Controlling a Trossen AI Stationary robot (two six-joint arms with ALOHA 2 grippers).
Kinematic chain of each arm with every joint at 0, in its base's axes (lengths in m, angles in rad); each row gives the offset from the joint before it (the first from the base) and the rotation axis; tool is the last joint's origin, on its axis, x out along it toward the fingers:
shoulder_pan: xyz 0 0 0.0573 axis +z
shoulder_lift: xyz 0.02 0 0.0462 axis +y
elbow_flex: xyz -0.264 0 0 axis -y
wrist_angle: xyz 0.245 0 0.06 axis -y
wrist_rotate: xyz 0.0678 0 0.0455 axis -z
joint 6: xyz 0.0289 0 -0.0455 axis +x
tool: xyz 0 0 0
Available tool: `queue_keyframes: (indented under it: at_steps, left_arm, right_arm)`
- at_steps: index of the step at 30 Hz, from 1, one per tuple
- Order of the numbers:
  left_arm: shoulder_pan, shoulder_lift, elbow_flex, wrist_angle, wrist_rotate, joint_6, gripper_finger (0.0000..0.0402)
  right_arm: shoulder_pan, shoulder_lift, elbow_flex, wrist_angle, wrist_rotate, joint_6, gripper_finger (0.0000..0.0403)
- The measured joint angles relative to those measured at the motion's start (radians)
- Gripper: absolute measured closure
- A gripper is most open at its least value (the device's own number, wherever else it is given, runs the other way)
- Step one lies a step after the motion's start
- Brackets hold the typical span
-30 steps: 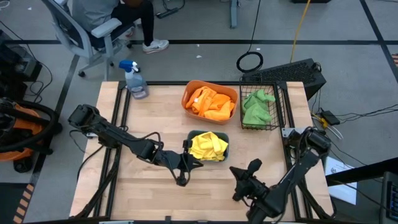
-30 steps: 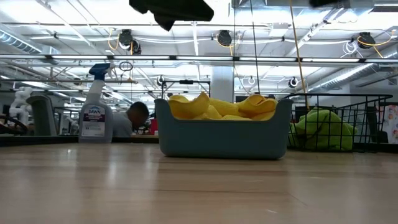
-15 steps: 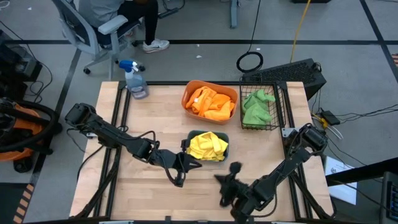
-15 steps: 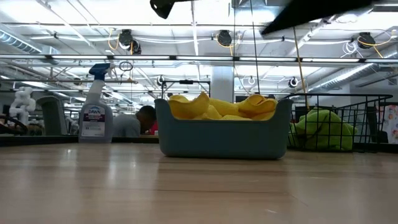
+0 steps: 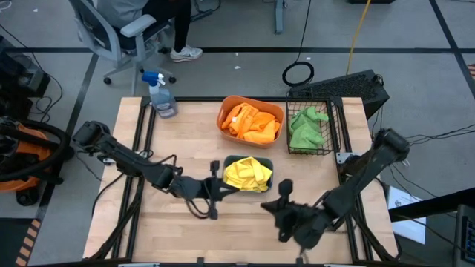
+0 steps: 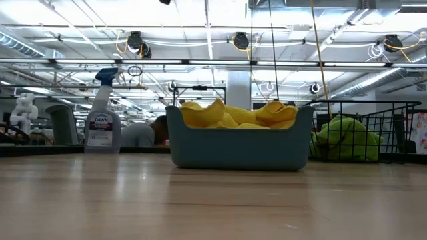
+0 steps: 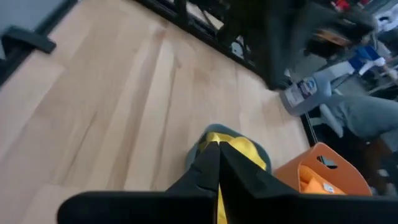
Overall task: Sort microfiber towel by color & place in baskets
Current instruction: Return to Home Position
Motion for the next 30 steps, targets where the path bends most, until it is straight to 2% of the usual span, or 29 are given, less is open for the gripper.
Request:
queue_keyframes:
  at_steps: [3, 6, 11, 15, 18, 24, 30]
  left_arm:
    - [-0.003, -0.026, -0.072, 0.127, 0.035, 0.075, 0.0384]
    - [0.006, -0.068, -0.154, 0.231, 0.046, 0.094, 0.0384]
    - [0.036, -0.164, -0.263, 0.231, 0.035, 0.051, 0.0384]
    - [0.037, -0.258, -0.341, 0.238, -0.045, 0.053, 0.0384]
    - [0.051, -0.33, -0.393, 0.24, -0.051, 0.058, 0.0384]
    - [0.09, -0.411, -0.469, 0.263, -0.049, 0.054, 0.0384]
    - [0.128, -0.416, -0.539, 0.308, 0.017, 0.052, 0.0384]
  right_arm:
    - [0.0, -0.114, -0.078, 0.02, -0.046, -0.018, 0.0403]
    - [0.001, -0.249, -0.216, 0.097, -0.094, -0.043, 0.0403]
    - [-0.009, -0.498, -0.512, 0.304, -0.13, -0.089, 0.0403]
    - [-0.047, -0.68, -0.719, 0.482, -0.245, -0.146, 0.0403]
    - [-0.088, -0.792, -0.848, 0.573, -0.3, -0.184, 0.0403]
    - [-0.173, -0.957, -1.009, 0.665, -0.376, -0.264, 0.0403]
    - [-0.25, -1.083, -1.1, 0.681, -0.451, -0.294, 0.0403]
